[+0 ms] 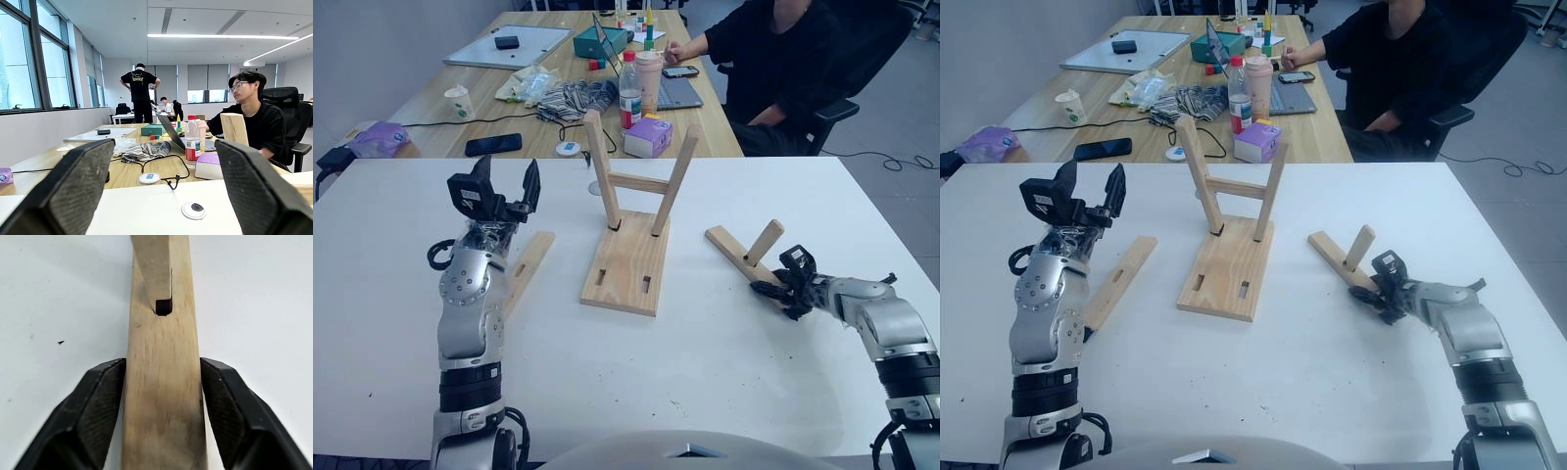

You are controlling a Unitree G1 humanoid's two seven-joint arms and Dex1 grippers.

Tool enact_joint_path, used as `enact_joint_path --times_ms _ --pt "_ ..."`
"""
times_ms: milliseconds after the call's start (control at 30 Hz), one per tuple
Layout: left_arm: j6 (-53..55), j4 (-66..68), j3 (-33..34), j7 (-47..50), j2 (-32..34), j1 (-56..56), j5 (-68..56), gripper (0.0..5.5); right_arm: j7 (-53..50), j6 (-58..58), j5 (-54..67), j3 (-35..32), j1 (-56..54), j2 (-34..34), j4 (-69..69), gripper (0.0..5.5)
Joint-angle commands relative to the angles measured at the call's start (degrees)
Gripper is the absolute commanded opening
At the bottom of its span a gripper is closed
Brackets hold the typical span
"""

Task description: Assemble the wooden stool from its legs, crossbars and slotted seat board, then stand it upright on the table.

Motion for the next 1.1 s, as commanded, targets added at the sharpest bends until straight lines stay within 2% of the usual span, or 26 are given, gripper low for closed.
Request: enact_joint_path --times_ms 33,233,367,467,567,700,767,933,1100 --pt "0.33 0.01 0.15 0.08 0.48 -0.72 0.28 3.74 0.5 2.05 0.04 0.53 2.61 0.72 0.46 2.11" --pt "2.08 0.69 0.77 -0.25 0.59 -1.85 -1.31 3.74 -0.45 1.65 0.83 -0.43 3.56 2.23 -0.13 2.05" --pt "7.24 -0.09 1.31 -4.49 1.99 -1.81 -6.97 3.74 2.67 5.38 7.44 -7.33 1.13 0.92 -2.05 2.05" --pt "16.54 -3.12 1.52 -10.93 3.87 -0.42 -17.25 3.74 3.36 5.31 9.43 -13.27 -6.27 -2.85 2.08 2.05" --pt "26.26 -6.95 0.48 -14.73 5.12 1.91 -26.92 3.74 5.43 5.78 11.22 -15.85 -13.82 -5.27 3.53 2.05" --pt "26.05 -9.2 -3.14 -15.84 4.16 4.16 -26.02 3.74 11.86 9.06 17.29 -18.76 -18.81 -9.05 0.38 2.05" --pt "23.14 -9.06 -5.89 -16.85 3.36 6.01 -23.24 3.74 15.48 11.57 21.57 -19.79 -20.68 -10.42 -2.11 2.05" --pt "27.68 -10.87 -11.55 -25.27 3.18 7.0 -30.38 3.74 20.35 18.33 32.03 -20.52 -19.79 -10.27 -12.19 2.05" --pt "28.78 -8.65 -12.39 -26.56 -1.96 2.12 -37.05 3.74 19.49 21.7 36.81 -16.94 -16.85 -7.89 -20.03 2.05"
